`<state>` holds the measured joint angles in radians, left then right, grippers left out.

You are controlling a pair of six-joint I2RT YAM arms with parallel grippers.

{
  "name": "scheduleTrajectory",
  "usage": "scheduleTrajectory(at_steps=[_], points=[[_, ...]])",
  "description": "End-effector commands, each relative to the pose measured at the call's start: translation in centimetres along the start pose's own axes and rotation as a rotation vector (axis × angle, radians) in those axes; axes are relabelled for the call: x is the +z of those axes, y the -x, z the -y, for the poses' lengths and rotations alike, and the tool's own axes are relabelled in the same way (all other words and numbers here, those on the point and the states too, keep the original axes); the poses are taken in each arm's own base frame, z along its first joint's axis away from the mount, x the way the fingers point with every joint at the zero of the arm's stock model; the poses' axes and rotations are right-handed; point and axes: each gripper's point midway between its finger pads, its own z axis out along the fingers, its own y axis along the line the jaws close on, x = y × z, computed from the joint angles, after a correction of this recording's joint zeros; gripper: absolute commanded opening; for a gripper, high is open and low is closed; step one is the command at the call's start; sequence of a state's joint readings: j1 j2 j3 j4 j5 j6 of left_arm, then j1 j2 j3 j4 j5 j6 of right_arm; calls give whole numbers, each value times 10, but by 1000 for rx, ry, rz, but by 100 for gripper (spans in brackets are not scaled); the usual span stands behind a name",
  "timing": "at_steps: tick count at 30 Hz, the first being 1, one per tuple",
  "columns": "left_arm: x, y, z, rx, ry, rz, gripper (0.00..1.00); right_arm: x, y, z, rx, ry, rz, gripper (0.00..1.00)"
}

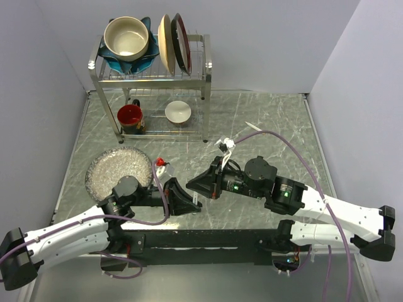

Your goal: Insert the pens into the pen caps

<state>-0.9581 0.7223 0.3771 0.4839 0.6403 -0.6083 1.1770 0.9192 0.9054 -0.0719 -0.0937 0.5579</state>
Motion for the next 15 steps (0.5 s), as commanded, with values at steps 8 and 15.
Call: scheduleTrajectory(at_steps=[8, 15], points=[[7, 53, 7, 99, 33, 136, 1, -6, -51, 4, -31, 33, -87, 0], [13, 71, -11, 73, 135, 161, 1, -11, -87, 17, -4, -20, -169, 0]])
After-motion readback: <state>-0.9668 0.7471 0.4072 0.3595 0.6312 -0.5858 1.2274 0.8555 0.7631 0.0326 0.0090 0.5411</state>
